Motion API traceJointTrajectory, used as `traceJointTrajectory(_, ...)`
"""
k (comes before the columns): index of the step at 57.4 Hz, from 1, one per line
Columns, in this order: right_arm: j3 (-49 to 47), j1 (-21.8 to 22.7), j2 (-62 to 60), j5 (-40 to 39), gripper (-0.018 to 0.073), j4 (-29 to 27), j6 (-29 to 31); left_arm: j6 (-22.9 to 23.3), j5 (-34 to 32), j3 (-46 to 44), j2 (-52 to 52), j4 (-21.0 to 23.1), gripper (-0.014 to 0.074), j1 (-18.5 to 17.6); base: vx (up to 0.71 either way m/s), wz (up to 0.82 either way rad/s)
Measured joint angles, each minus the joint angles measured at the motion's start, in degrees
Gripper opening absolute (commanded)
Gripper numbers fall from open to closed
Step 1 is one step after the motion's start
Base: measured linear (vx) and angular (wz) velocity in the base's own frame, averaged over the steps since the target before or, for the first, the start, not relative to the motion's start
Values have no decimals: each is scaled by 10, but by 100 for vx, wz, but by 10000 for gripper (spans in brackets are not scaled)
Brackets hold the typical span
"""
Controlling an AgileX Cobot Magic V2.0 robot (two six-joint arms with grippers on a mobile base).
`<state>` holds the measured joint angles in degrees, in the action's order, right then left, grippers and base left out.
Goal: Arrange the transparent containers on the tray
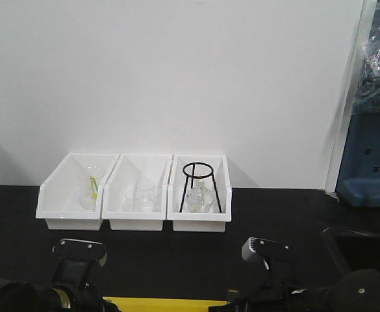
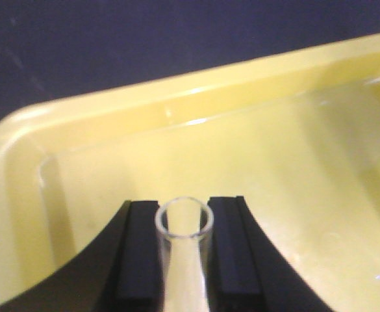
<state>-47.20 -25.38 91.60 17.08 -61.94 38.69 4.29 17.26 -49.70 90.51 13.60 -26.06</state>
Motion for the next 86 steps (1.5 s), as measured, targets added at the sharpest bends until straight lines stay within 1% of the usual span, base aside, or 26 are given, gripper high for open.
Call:
traceJointTrajectory(7, -2, 0, 21, -3, 116, -5, 0, 1, -8, 0, 34, 3, 107, 0, 0, 0)
traceJointTrajectory(15, -4, 0, 44, -8, 135, -26, 0, 2, -10, -3, 63, 4, 115, 0, 0, 0)
traceJointTrajectory(22, -4, 0, 56, -10, 174, -40, 0, 2, -9, -3, 82, 4, 151, 0, 0, 0)
traceJointTrajectory(29, -4, 0, 66, -10, 251, -44, 0, 3, -7, -3, 92, 4, 249, 0, 0, 0)
traceJointTrajectory(35, -4, 0, 67, -11, 344, -45, 0, 3, -7, -3, 93, 4, 365, 0, 0, 0)
traceJointTrajectory(41, -4, 0, 67, -11, 421, -45, 0, 3, -9, -3, 93, 4, 452, 0, 0, 0)
traceJointTrajectory(45, -4, 0, 67, -12, 462, -45, 0, 3, -9, -3, 93, 4, 491, 0, 0, 0)
traceJointTrajectory(50, -4, 0, 67, -12, 481, -45, 0, 3, -9, -3, 93, 4, 517, 0, 0, 0)
traceJointTrajectory(58, -4, 0, 63, -11, 480, -46, 0, 3, -9, -3, 87, 4, 515, 0, 0, 0)
traceJointTrajectory(67, -4, 0, 20, -10, 449, -45, 6, 3, -13, -3, 39, 1, 505, 0, 0, 0)
traceJointTrajectory(77, -4, 0, -72, -17, 372, -45, 48, 3, -40, -3, -58, -30, 475, 0, 0, 0)
traceJointTrajectory(86, -4, 0, -195, -26, 275, -45, 95, 3, -55, -3, -166, -66, 421, 0, 0, 0)
